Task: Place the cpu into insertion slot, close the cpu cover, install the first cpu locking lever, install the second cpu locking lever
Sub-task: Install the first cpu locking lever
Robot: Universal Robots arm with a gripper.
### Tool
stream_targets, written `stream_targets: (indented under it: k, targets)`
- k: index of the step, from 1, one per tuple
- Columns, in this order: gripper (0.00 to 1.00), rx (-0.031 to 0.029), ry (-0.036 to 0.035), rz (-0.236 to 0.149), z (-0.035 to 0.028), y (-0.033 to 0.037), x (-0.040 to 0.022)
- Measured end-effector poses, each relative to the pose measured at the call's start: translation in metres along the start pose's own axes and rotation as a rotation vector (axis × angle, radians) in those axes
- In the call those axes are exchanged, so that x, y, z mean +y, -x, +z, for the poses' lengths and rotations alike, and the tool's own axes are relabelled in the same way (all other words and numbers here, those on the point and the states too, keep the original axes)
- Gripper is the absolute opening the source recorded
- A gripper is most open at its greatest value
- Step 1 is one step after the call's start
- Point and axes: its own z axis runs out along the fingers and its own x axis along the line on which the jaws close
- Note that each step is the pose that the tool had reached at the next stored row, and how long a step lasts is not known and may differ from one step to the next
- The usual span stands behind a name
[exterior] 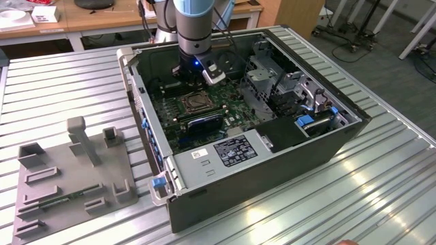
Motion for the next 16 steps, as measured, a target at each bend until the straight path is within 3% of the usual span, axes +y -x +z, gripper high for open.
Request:
stream_targets:
  k: [5, 16]
  targets:
    - [0.11, -0.0008, -0.0015, 0.0, 0.0004, 0.0, -0.0001]
    - [0.11, -0.0065, -0.0231, -0.001, 0.0029, -0.0002, -0.0007]
